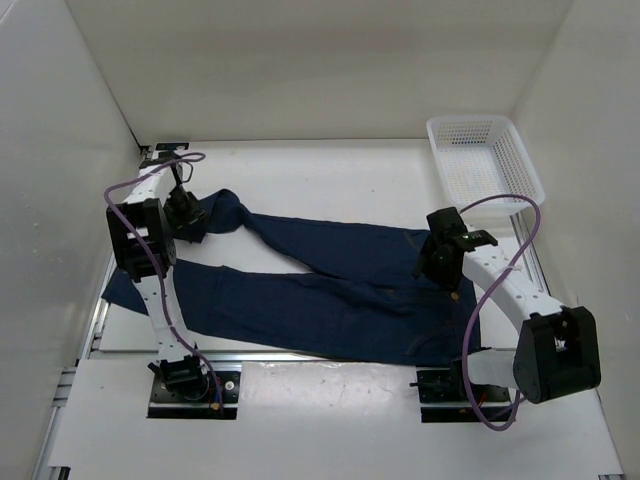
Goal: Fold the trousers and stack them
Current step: Flatten the trousers out
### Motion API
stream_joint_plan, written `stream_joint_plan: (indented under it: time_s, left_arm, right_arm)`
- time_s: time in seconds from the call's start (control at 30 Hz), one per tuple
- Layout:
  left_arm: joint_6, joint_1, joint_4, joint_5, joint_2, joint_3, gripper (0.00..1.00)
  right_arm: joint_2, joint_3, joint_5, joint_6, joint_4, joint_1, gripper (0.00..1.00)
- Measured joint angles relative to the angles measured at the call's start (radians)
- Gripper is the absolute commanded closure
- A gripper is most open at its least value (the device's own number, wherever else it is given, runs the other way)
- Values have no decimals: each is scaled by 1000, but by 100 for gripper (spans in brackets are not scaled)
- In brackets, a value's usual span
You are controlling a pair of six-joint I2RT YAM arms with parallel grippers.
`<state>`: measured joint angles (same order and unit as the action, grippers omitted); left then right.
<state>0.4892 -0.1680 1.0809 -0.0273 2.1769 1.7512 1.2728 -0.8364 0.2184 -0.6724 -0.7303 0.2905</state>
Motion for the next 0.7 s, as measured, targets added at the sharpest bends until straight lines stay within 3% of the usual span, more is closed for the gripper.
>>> stream_joint_plan:
  time_s: [0.03, 0.23, 0.37, 0.7]
  left_arm:
    - [-1, 1, -6, 9, 17, 7, 36]
    - [-3, 1, -12, 15, 64, 31, 74]
    - [-2, 0, -12, 9, 64, 30, 89]
    - [-2, 0, 32, -46, 21, 34, 89]
  right_arm:
    - [1, 0, 0, 0, 0, 0, 34]
    - [23, -5, 0, 1, 0, 0, 34]
    - [31, -7, -1, 2, 2, 0, 34]
    - [50, -7, -5, 3, 7, 0, 34]
